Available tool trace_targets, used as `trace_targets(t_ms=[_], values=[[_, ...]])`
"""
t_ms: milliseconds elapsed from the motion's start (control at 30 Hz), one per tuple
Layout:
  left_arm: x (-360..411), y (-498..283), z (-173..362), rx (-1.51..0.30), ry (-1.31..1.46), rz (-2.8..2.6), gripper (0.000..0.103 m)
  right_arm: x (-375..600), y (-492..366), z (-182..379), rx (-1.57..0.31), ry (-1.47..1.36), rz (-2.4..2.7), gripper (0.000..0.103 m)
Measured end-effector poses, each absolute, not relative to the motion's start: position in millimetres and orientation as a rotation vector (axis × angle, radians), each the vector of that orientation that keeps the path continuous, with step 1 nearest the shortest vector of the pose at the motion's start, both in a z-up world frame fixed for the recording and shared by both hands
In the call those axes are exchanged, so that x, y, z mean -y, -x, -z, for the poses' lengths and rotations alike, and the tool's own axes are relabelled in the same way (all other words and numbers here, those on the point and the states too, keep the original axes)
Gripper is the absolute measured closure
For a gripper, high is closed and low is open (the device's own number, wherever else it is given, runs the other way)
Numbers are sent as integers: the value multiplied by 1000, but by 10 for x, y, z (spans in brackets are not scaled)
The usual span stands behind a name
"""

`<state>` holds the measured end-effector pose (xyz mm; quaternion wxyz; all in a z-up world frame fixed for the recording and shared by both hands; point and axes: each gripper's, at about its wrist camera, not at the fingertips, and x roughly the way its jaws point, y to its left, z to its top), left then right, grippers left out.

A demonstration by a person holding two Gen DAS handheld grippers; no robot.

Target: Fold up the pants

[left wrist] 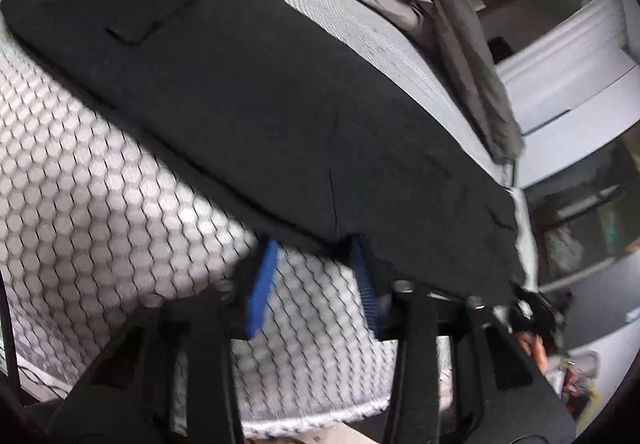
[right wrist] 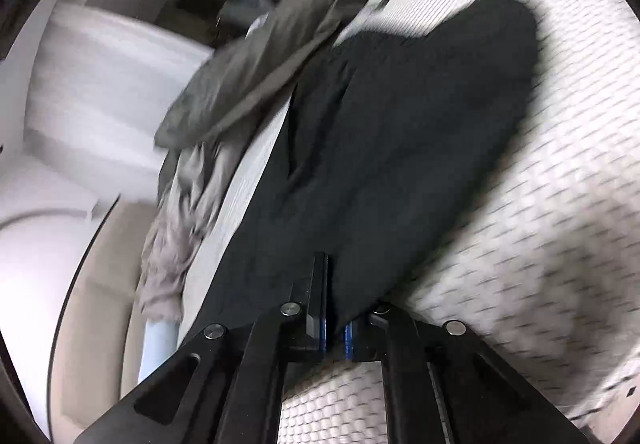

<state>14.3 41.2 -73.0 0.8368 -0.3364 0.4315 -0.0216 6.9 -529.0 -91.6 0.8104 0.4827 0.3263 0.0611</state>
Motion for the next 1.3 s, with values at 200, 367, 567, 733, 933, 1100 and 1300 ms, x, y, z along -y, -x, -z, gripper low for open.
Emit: trace_targets(t_ms=[200,367,567,733,933,1100,1300], values=[[-349,-284,708,-923,755,101,78,5320,29,1051,-734,-1106,-182,88],[-52,-466,709,-957,796,230,71,4744,-25,1031,-822,-1092,-470,78],[568,-674,724,-952,776,231,71,3919,-236,944,-861,-1021,-511,78],[741,-758,723,-901,748,160,94,3782,-318,873,-788,-1028,-441,91],[630,-725,790,-938,780,186,92,4202,-204,986,-772,-1093,-321,93],[709,-697,773,-938,792,227,69,4236,-151,1058,-819,-1141,-449,78],[896,-821,753,-915,763,188,52,3911,-328,1000,-795,-1148,-481,70]])
